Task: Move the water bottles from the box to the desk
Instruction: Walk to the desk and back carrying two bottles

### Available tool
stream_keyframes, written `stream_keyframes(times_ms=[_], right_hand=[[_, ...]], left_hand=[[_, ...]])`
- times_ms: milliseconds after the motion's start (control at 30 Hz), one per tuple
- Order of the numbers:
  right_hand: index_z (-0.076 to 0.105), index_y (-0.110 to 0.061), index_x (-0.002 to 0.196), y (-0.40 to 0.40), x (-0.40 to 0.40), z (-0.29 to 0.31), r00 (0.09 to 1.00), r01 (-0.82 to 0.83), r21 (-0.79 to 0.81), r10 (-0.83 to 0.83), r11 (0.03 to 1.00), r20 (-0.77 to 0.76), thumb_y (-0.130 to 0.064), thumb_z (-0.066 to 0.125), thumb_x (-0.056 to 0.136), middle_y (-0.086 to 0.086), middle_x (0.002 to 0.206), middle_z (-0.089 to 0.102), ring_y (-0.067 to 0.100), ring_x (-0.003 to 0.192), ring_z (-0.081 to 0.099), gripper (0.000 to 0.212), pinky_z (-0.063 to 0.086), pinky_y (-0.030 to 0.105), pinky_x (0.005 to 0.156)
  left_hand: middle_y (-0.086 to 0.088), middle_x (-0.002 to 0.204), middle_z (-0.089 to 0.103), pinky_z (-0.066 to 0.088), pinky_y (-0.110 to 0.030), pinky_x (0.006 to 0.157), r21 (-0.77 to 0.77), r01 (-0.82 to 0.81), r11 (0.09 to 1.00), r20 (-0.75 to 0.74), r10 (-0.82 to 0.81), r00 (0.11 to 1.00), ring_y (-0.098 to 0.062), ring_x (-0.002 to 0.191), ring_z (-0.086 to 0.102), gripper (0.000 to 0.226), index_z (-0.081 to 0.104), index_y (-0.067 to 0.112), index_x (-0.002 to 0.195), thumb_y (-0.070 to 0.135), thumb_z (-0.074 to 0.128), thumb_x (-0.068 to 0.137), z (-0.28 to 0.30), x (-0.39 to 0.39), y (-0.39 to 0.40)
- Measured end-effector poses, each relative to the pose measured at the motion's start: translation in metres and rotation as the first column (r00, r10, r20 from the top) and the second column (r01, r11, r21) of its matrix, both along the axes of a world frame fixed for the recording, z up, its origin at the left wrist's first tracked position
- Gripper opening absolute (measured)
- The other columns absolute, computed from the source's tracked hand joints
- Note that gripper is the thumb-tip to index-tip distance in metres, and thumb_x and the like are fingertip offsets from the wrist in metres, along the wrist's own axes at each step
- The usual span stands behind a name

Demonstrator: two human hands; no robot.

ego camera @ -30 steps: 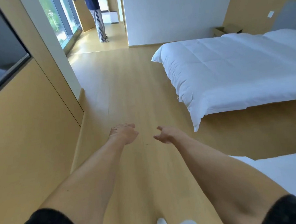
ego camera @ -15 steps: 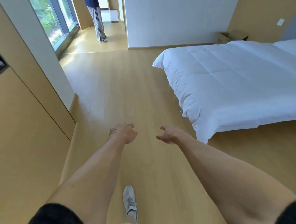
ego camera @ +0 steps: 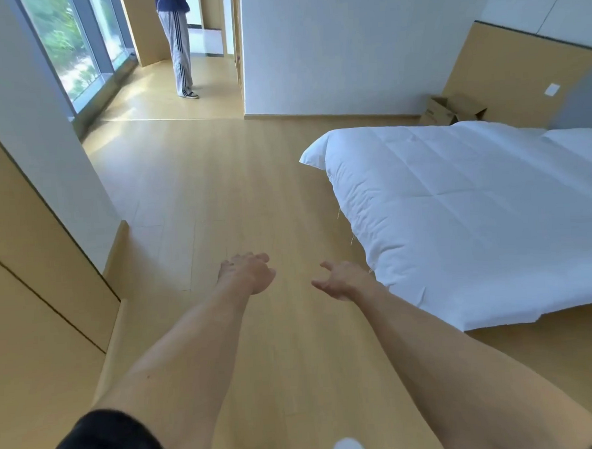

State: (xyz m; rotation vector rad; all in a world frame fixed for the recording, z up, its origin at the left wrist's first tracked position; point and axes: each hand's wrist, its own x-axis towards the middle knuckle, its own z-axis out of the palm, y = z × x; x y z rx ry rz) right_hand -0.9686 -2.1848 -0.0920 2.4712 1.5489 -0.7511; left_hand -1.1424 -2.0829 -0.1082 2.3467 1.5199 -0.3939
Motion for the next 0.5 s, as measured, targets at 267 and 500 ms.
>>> stream_keyframes(times_ms=[267, 500], right_hand=[[0.025, -0.033, 0.157, 0.130, 0.037, -0.019, 0.999, 0.012, 0.004, -0.011, 1.000, -0.032, -0.061, 0.044, 0.096, 0.003, 0.159, 0.037, 0.026, 0.143, 0.039, 0.070, 0.036, 0.039, 0.112], [0.023, -0.032, 0.158, 0.278, 0.089, -0.044, 0.997, -0.043, -0.007, 0.043, 0.999, -0.068, -0.062, 0.043, 0.097, -0.004, 0.162, 0.031, 0.022, 0.146, 0.034, 0.071, 0.033, 0.040, 0.115]], left_hand=[[-0.006, 0.158, 0.038, 0.028, -0.045, 0.114, -0.019, 0.002, 1.000, 0.008, -0.002, 1.000, -0.029, 0.143, 0.036, 0.054, 0.036, 0.029, 0.153, 0.050, 0.035, 0.104, -0.009, 0.033, 0.116], [-0.008, 0.157, 0.038, 0.027, -0.045, 0.115, -0.031, -0.054, 0.998, -0.019, 0.054, 0.998, -0.030, 0.144, 0.034, 0.054, 0.036, 0.029, 0.153, 0.049, 0.036, 0.103, -0.018, 0.079, 0.250]])
